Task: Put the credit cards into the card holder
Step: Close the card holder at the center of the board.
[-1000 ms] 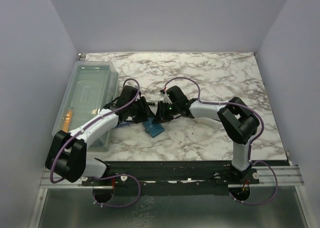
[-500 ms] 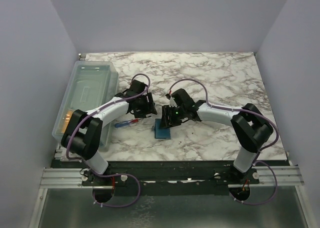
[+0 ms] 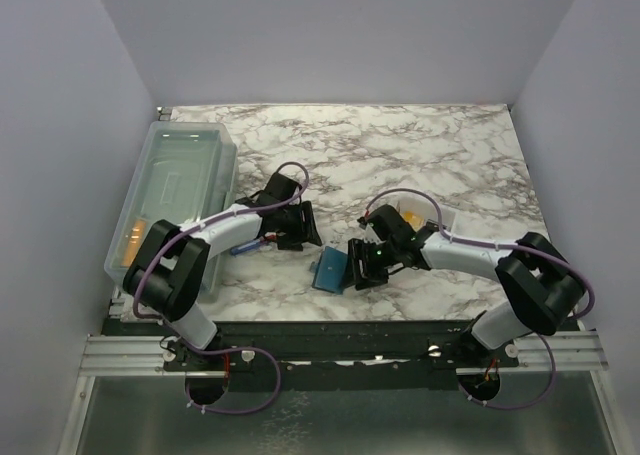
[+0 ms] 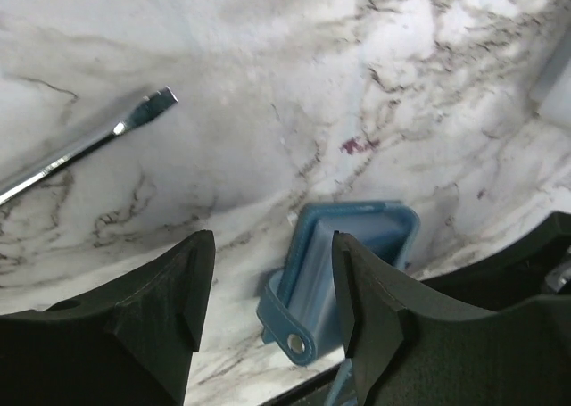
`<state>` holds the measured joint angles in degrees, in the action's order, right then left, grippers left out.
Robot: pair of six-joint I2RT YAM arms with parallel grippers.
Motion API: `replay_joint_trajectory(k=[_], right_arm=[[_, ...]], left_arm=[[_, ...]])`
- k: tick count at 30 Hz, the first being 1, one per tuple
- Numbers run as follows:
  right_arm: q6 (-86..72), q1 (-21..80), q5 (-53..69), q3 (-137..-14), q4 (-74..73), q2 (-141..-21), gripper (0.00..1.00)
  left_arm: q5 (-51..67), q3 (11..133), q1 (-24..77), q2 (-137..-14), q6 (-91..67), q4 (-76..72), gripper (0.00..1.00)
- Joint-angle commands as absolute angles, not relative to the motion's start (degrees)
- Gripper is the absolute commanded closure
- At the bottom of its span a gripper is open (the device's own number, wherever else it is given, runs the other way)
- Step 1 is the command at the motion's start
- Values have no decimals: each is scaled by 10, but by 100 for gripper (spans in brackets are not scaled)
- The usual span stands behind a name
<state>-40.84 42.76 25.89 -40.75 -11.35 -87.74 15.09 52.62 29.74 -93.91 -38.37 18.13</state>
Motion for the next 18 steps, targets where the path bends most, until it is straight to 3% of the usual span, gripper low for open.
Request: replay_joint_trajectory(k=[1,3,6,13,18], right_arm=[[-423,431,250,-410,-138,-852,48],[-432,432,272,-398,-103,-855,56],[-449,432,283,-371,-56,-867,59],[-444,452,286,-380,42,-906,51],[-455,451,328,-486,56,-968,48]], left_arm=[[222,512,299,-868,-384,171,39],[235,498,299,-837,-389,171,39],[216,460,299,-786,-431,178,39],[226,344,299,-667,-561,181,40],[258,320,298,-652,-627,199,42]])
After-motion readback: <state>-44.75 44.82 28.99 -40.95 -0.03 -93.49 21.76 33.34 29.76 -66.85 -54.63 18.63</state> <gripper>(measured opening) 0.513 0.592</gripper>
